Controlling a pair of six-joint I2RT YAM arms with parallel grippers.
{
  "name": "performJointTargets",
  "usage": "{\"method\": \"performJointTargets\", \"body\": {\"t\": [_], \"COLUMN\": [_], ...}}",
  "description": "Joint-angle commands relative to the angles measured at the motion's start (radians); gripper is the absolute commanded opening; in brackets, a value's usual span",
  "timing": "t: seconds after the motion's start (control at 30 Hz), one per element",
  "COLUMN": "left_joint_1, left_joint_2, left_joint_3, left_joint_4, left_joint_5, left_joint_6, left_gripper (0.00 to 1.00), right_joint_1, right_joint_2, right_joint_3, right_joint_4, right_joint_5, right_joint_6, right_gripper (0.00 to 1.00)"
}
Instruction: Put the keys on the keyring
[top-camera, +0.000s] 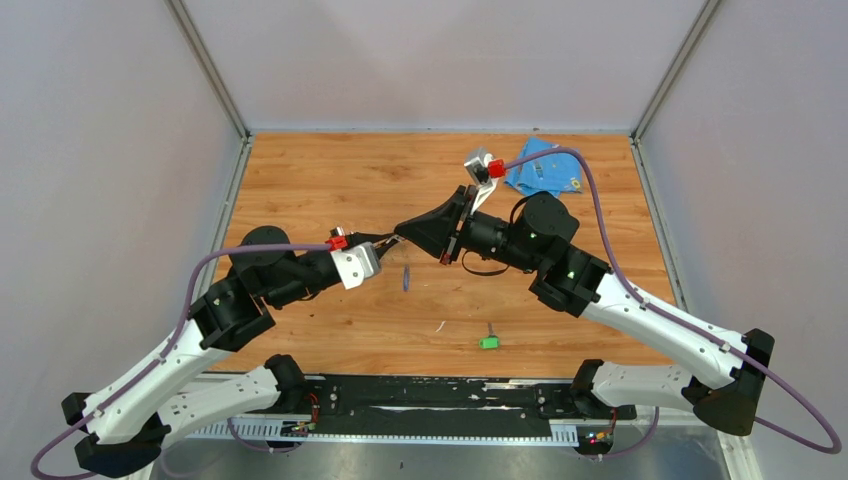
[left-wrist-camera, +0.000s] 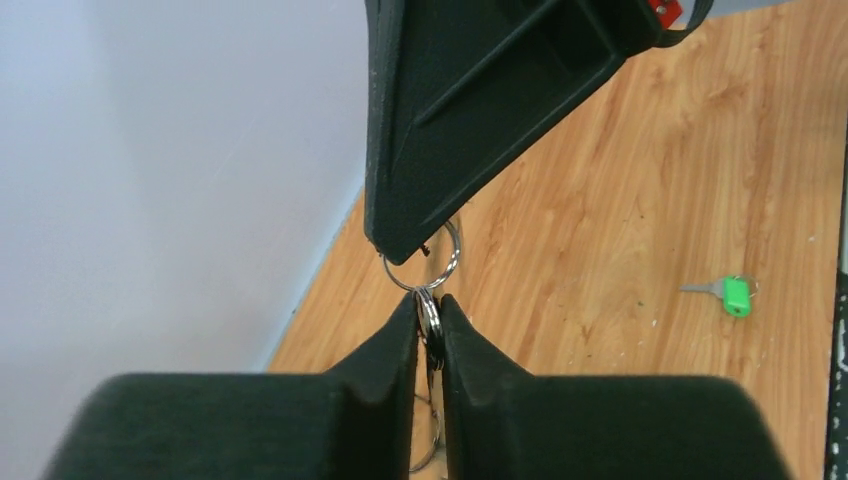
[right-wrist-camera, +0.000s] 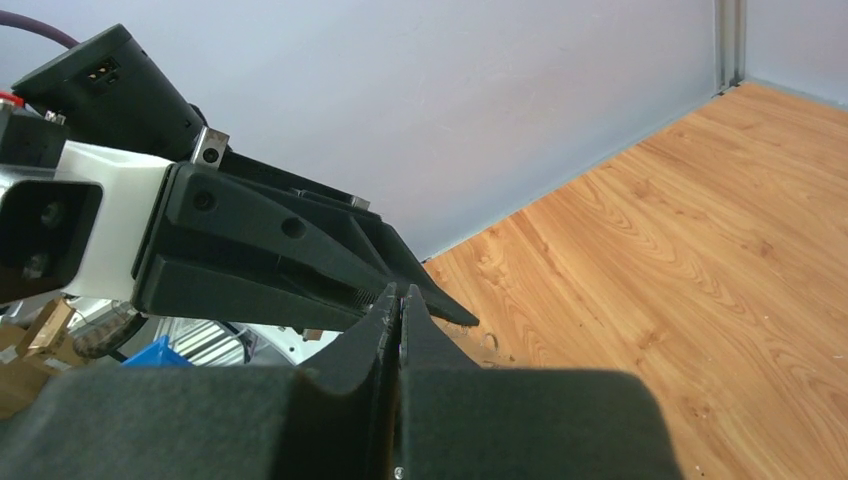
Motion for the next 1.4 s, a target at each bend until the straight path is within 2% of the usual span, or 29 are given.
{"method": "performJointTargets", "body": {"t": [0.0, 0.13, 0.17, 0.23, 0.37, 0.4, 0.6, 0.63, 0.67, 0.73, 0.83, 1.03, 1.3, 1.37], "left_joint_1": [-0.005, -0.005, -0.005, -0.004, -0.005, -0.005, -0.005, -0.005, -0.005, -0.005, -0.005, -0.005, -0.005, -0.005], "left_joint_2": [-0.003, -0.007, -0.007, -0.007, -0.005, -0.003, -0.005, -0.01, -0.018, -0.027, -0.049, -0.085, -0.056, -0.057], "left_joint_3": [-0.016, -0.029, -0.03, -0.031, -0.033, -0.032, -0.033, -0.036, -0.038, -0.04, -0.04, -0.067, -0.057, -0.06], "left_joint_4": [0.019, 0.021, 0.02, 0.011, 0.013, 0.015, -0.006, -0.012, -0.018, -0.033, -0.044, -0.032, -0.033, -0.026], "left_joint_5": [0.017, -0.006, -0.007, -0.001, 0.006, 0.003, 0.036, 0.058, 0.083, 0.121, 0.146, 0.21, 0.222, 0.217], "left_joint_6": [0.022, 0.029, 0.03, 0.027, 0.02, 0.018, 0.02, 0.02, 0.019, 0.017, 0.012, 0.033, 0.07, 0.077], "left_gripper": [0.02, 0.0, 0.04, 0.33, 0.5, 0.54, 0.56, 0.6, 0.68, 0.75, 0.75, 0.62, 0.51, 0.45], "right_joint_1": [-0.001, -0.001, -0.001, -0.001, -0.001, -0.001, -0.001, -0.002, -0.002, -0.001, -0.001, -0.001, 0.0, 0.0], "right_joint_2": [-0.013, -0.016, -0.018, -0.018, -0.014, -0.013, -0.016, -0.016, -0.016, -0.016, -0.012, -0.004, -0.005, -0.007], "right_joint_3": [0.039, 0.035, 0.035, 0.036, 0.044, 0.046, 0.047, 0.048, 0.049, 0.052, 0.061, 0.076, 0.076, 0.074], "right_joint_4": [0.001, -0.005, -0.009, -0.014, -0.021, -0.021, -0.029, -0.033, -0.037, -0.047, -0.071, -0.088, -0.088, -0.088], "right_joint_5": [-0.05, -0.058, -0.058, -0.057, -0.059, -0.06, -0.052, -0.05, -0.047, -0.045, -0.042, -0.042, -0.051, -0.051], "right_joint_6": [0.023, 0.026, 0.024, 0.023, 0.021, 0.022, 0.019, 0.016, 0.012, 0.001, -0.017, -0.036, -0.036, -0.036], "right_gripper": [0.0, 0.0, 0.0, 0.0, 0.0, 0.0, 0.0, 0.0, 0.0, 0.0, 0.0, 0.0, 0.0, 0.0]}}
